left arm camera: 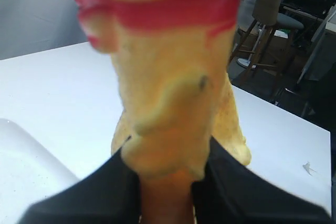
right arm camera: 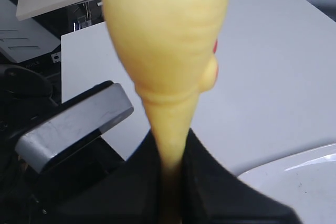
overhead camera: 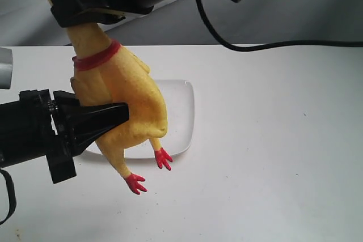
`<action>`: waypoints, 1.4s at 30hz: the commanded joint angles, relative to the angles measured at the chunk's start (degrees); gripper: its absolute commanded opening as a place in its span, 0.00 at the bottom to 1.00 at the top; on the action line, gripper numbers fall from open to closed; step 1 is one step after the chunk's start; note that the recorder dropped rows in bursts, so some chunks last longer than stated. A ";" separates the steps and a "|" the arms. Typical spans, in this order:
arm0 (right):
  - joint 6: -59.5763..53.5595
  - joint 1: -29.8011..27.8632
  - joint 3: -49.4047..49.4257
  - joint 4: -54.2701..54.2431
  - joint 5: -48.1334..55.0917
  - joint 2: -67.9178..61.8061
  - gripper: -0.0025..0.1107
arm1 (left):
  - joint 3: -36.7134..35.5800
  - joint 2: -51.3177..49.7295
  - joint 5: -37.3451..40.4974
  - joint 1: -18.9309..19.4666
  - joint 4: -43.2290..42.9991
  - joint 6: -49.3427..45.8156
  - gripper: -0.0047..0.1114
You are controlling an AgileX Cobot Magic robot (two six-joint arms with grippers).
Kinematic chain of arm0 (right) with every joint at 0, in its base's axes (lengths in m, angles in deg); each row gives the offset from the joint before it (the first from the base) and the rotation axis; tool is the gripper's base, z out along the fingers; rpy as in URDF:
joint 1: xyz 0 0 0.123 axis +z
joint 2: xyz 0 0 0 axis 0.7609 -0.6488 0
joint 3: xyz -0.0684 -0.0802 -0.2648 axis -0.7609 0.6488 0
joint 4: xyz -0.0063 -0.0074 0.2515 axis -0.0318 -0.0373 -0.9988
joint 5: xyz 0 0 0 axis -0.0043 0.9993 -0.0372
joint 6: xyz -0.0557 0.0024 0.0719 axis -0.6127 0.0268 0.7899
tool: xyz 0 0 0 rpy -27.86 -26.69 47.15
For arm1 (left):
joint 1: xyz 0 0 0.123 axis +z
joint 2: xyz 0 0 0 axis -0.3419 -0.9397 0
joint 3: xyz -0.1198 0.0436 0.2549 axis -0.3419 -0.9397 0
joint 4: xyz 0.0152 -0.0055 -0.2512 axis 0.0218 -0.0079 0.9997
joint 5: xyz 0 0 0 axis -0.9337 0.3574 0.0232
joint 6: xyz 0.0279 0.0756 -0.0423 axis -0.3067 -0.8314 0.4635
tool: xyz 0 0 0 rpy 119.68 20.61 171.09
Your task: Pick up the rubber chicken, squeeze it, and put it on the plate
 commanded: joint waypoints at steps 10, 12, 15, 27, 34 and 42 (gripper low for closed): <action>0.08 0.08 -0.32 -0.96 -0.20 0.66 0.02 | 0.02 -0.12 -0.74 -0.11 -1.06 -1.20 0.89; 0.08 0.08 -0.32 -0.96 -0.20 0.66 0.02 | 0.02 -0.12 -0.74 -0.11 -1.03 -0.81 0.93; 0.08 0.08 -0.32 -0.96 -0.20 0.66 0.02 | 0.02 -0.12 -0.74 -0.11 -1.03 -0.83 0.93; 1.45 0.08 -0.32 4.66 0.05 0.66 0.02 | 0.02 3.96 4.48 0.00 -1.05 0.72 0.93; 9.47 -0.44 -0.32 20.50 -2.32 0.51 0.02 | 0.02 19.88 15.37 0.00 -6.99 10.69 0.93; 7.98 -5.76 -0.32 14.91 -3.41 -5.72 0.02 | 0.02 41.54 16.14 0.00 -16.94 32.60 0.93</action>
